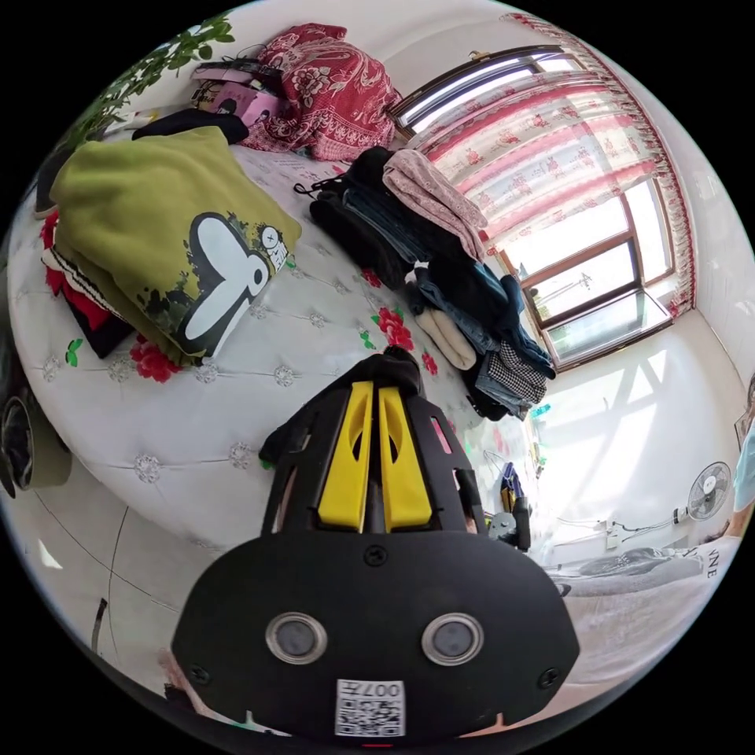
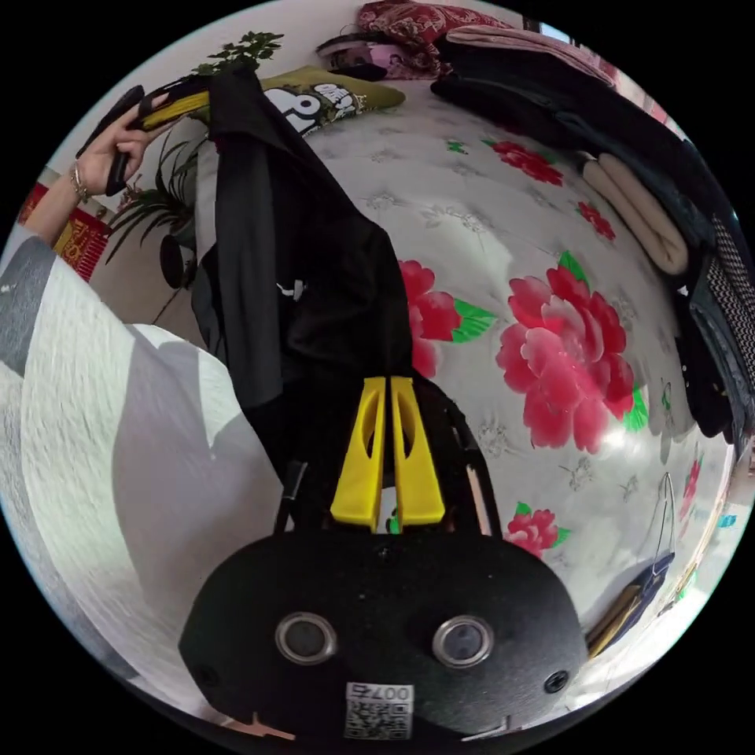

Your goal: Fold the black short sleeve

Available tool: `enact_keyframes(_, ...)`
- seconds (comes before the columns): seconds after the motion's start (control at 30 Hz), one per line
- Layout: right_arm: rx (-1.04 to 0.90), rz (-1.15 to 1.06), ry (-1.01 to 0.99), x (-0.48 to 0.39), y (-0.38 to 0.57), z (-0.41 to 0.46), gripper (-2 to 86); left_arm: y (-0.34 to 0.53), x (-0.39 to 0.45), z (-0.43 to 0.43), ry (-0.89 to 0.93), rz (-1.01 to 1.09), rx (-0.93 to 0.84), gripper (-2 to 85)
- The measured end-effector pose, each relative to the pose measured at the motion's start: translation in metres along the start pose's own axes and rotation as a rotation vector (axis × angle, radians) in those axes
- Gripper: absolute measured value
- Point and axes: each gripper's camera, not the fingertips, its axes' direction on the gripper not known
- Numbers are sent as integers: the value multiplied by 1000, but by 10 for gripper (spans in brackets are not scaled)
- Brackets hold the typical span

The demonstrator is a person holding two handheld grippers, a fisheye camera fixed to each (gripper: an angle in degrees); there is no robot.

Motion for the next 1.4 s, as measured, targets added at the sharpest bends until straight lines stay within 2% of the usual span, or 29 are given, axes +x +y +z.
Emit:
enact_keyframes(0.03, 8, 31, 4, 6, 1, -7, 13, -2, -1, 1, -12, 2, -8, -10)
enact_keyframes(0.1, 185, 189, -12, 36, 10, -54, 4, -12, -3, 7, -31, 25, -34, -10)
enact_keyframes(0.17, 279, 282, -5, 59, 16, -88, 1, -26, 3, 13, 0, 65, -41, -9)
enact_keyframes(0.27, 374, 311, 45, 83, 13, -136, 0, -60, 23, 26, 49, 138, -15, -9)
enact_keyframes(0.37, 454, 310, 263, 96, -10, -175, 0, -116, 58, 45, 126, 221, 27, -5)
enact_keyframes(0.4, 515, 371, 324, 108, -19, -194, 1, -139, 75, 56, 145, 269, 46, 0)
enact_keyframes(0.5, 641, 569, 337, 146, -35, -229, 9, -184, 103, 89, 164, 344, 48, 44)
enact_keyframes(0.6, 530, 703, 288, 164, -41, -217, 22, -191, 103, 107, 67, 354, 29, 84)
enact_keyframes(0.73, 449, 717, 236, 136, -1, -162, 34, -142, 70, 116, -1, 377, -31, 89)
enact_keyframes(0.9, 97, 877, 140, 92, 107, -50, 48, -9, 16, 146, 17, 289, -402, 88)
enact_keyframes(1.03, 91, 915, 126, 83, 151, -39, 59, 56, 27, 148, -12, 291, -506, 89)
enact_keyframes(1.17, 129, 802, 147, 101, 150, -43, 73, 89, 63, 165, -64, 409, -540, 101)
enact_keyframes(1.27, 70, 702, 124, 116, 139, -22, 70, 104, 81, 191, -145, 466, -597, 98)
enact_keyframes(1.33, 15, 667, 91, 122, 139, -4, 57, 110, 86, 200, -226, 492, -566, 51)
enact_keyframes(1.4, 125, 706, 86, 130, 159, -7, 28, 108, 87, 205, -301, 488, -549, 6)
